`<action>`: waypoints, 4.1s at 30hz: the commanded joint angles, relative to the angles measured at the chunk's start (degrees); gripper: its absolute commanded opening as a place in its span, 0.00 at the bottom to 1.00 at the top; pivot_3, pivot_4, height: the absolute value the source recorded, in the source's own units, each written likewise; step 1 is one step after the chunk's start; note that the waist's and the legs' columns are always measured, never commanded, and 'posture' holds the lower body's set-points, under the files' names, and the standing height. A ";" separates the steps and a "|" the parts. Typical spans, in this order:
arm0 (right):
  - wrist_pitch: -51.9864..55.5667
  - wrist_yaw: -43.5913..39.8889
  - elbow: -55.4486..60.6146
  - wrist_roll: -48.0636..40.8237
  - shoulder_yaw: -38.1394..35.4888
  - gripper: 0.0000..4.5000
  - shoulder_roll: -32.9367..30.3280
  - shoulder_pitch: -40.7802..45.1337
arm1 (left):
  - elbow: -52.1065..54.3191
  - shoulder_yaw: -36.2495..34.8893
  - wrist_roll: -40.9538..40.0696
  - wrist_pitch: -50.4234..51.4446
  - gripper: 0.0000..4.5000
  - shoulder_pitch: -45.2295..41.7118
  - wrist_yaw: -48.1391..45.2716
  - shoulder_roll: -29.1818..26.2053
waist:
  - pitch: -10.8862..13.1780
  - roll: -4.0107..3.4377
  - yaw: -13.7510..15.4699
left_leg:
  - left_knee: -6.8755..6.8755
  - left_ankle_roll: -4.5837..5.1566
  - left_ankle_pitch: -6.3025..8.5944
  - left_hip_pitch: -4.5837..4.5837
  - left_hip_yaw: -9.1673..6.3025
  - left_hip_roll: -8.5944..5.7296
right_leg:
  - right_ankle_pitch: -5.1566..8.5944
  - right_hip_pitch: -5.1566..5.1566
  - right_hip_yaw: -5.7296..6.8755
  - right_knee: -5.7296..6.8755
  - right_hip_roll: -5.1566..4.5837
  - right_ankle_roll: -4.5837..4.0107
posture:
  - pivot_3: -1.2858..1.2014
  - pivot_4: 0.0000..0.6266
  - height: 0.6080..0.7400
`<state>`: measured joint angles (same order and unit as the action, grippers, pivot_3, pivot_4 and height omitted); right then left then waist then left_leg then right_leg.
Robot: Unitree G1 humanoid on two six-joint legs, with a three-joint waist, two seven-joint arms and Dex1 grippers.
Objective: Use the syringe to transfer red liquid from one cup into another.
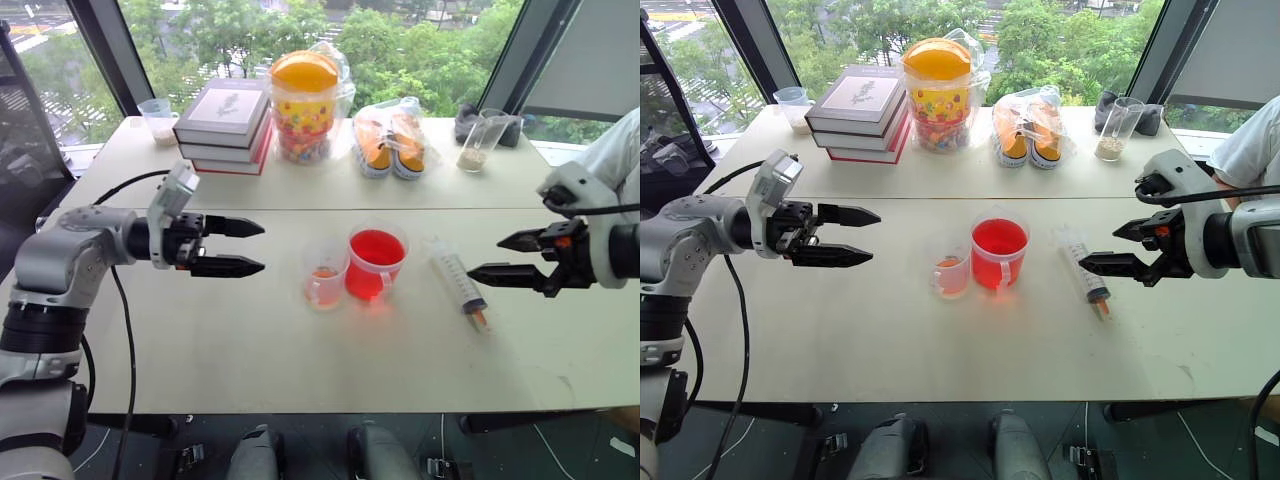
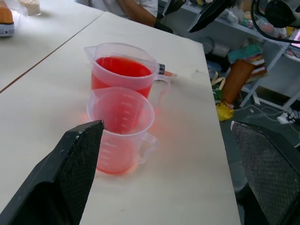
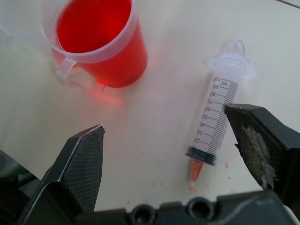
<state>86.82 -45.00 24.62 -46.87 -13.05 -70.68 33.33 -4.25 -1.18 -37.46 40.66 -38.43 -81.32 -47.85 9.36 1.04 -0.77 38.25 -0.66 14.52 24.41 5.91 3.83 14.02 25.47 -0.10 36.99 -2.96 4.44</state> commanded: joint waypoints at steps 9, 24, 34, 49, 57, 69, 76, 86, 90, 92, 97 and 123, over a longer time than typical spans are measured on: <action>1.71 3.25 0.34 -0.04 0.92 0.99 1.27 1.35 | 1.07 -0.76 1.02 -0.82 1.00 -0.11 2.14 -0.28 | 0.00 0.00 -0.05 | 0.00 0.00 0.00 -0.01 0.01 0.00 | -0.01 0.00 0.00 0.01 0.00 0.01 | 0.52 0.24 1.00; 3.29 10.01 -33.93 11.90 25.44 0.99 15.73 25.69 | 4.47 -0.48 0.96 0.12 1.00 1.68 2.51 0.28 | -0.01 0.01 -0.19 | 0.01 0.01 0.00 0.01 0.08 -0.01 | -0.02 0.06 -0.13 0.04 0.03 -0.02 | 0.52 0.24 1.00; -9.59 5.02 -61.57 27.23 37.14 0.99 23.87 34.07 | 10.63 -2.52 -0.83 1.93 1.00 5.95 5.25 -0.24 | -0.01 0.01 -0.13 | -0.02 0.01 0.00 0.12 0.08 -0.02 | -0.12 0.12 -0.10 0.03 0.06 0.19 | 0.52 0.24 1.00; -17.38 -8.07 -74.29 40.00 42.74 0.87 29.89 36.56 | 13.81 -3.69 -2.31 2.76 1.00 8.10 7.71 -0.58 | -0.01 0.00 -0.27 | -0.02 0.01 0.00 0.06 0.06 -0.01 | -0.13 0.12 -0.10 0.13 0.10 0.20 | 0.52 0.24 1.00; -14.31 -10.95 -71.65 41.95 42.18 0.31 30.30 34.80 | 13.17 -3.06 -2.59 2.57 1.00 7.12 7.86 -0.43 | -0.01 0.00 -0.24 | -0.02 0.01 0.00 0.06 0.06 -0.01 | -0.13 0.10 -0.10 0.12 0.09 0.21 | 0.52 0.24 1.00; -24.27 4.89 -36.70 37.33 10.88 0.31 27.54 28.30 | 10.37 -1.76 -2.59 4.37 1.00 2.72 10.36 2.26 | 0.00 -0.01 -0.12 | -0.03 0.00 0.00 0.07 0.05 -0.01 | -0.13 0.11 -0.08 0.12 0.10 0.22 | 0.52 0.24 1.00; -29.85 16.69 -14.88 27.33 -8.54 0.31 42.29 22.52 | 7.81 -0.65 -1.73 3.71 1.00 -0.70 9.76 3.27 | -0.01 -0.01 -0.03 | -0.04 -0.01 -0.01 -0.01 0.01 0.02 | -0.14 0.05 -0.08 0.18 0.16 0.22 | 0.52 0.24 1.00; -49.27 21.10 3.97 25.34 -0.98 0.31 56.21 0.08 | 6.45 0.94 -1.05 3.23 1.00 -2.81 7.74 3.28 | -0.01 -0.01 -0.05 | 0.00 -0.02 -0.01 0.00 -0.01 0.00 | -0.14 -0.03 -0.10 0.12 0.14 0.22 | 0.52 0.24 1.00; -55.53 21.69 3.58 27.71 3.07 0.31 56.26 -4.78 | 6.02 1.25 -0.85 3.52 1.00 -3.63 7.39 3.59 | -0.01 -0.01 -0.20 | 0.02 -0.06 -0.04 -0.03 -0.04 0.00 | -0.13 -0.05 -0.10 0.15 0.16 0.21 | 0.52 0.24 1.00; -57.95 21.71 3.37 28.52 4.56 0.31 56.12 -6.99 | 5.73 1.46 -0.79 3.53 1.00 -4.16 7.44 3.92 | -0.01 -0.01 -0.19 | 0.01 -0.06 -0.04 -0.04 -0.08 0.00 | -0.13 -0.05 -0.10 0.16 0.18 0.20 | 0.52 0.24 1.00; -61.52 22.06 2.99 29.78 6.88 0.31 55.41 -10.45 | 4.32 1.82 -0.50 3.27 1.00 -6.44 8.73 6.19 | -0.01 -0.01 -0.07 | 0.01 -0.06 -0.04 -0.02 -0.09 0.00 | -0.13 -0.05 -0.10 0.15 0.19 0.21 | 0.52 0.24 1.00; -61.90 22.76 4.26 30.06 12.18 0.31 53.34 -12.71 | -10.81 7.27 4.88 -0.54 1.00 -27.54 10.00 27.39 | -0.01 0.00 -0.07 | 0.03 -0.05 -0.04 -0.03 -0.20 -0.03 | -0.13 -0.09 -0.13 0.12 0.27 0.21 | 0.52 0.24 1.00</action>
<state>25.50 -21.96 25.99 -16.51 -1.76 -17.30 20.25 -16.28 6.15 -32.58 41.62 -63.38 -70.38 -20.99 9.36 1.04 -0.84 38.28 -0.71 14.47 24.38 5.71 3.79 13.88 25.38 -0.23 37.11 -2.69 4.66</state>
